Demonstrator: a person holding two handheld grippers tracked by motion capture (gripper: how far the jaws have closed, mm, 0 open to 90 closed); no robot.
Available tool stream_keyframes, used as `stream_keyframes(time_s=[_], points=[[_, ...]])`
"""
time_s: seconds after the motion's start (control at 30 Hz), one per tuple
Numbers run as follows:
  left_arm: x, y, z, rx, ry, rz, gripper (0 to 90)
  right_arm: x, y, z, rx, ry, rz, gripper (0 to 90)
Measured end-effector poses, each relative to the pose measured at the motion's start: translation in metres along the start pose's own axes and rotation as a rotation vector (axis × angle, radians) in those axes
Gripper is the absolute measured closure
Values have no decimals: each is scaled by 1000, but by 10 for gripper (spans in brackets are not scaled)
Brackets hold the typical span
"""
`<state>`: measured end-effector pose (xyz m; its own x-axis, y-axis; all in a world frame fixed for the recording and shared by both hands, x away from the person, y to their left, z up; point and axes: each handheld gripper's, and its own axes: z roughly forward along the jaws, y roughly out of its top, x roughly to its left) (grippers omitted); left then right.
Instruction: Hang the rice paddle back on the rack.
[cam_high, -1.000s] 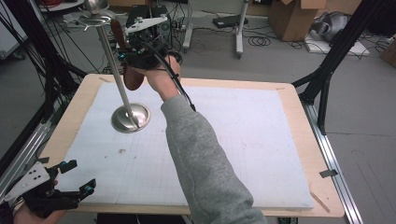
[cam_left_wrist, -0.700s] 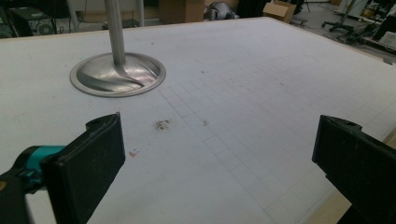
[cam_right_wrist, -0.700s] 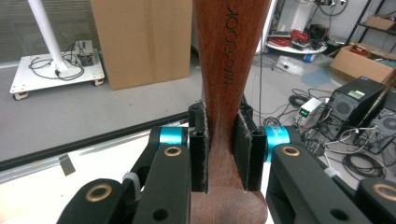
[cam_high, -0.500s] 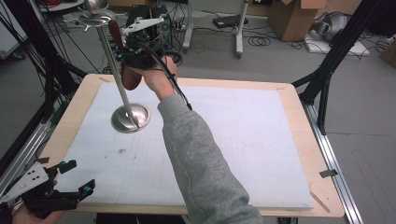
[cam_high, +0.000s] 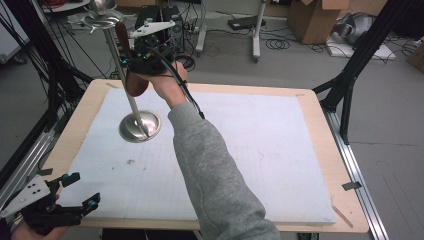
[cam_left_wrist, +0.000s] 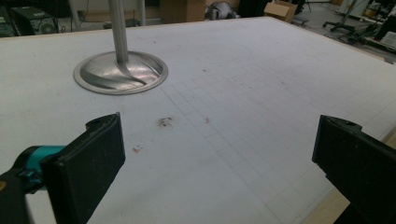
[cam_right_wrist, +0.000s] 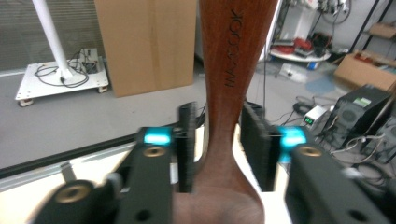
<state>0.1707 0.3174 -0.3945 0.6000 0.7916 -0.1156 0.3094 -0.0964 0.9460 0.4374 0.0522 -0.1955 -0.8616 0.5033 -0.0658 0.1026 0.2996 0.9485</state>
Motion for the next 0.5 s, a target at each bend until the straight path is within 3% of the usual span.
stream_keyframes(time_s=[0.13, 0.27, 0.5], points=[[-2, 2, -1, -13, -5, 11, 29, 0, -2, -2, -19, 5, -13, 533], [-1, 1, 0, -8, -2, 3, 29, 1, -1, -4, -47, 54, -14, 405], [-2, 2, 3, -3, 0, 4, 29, 2, -5, -6, -29, 48, -1, 222]])
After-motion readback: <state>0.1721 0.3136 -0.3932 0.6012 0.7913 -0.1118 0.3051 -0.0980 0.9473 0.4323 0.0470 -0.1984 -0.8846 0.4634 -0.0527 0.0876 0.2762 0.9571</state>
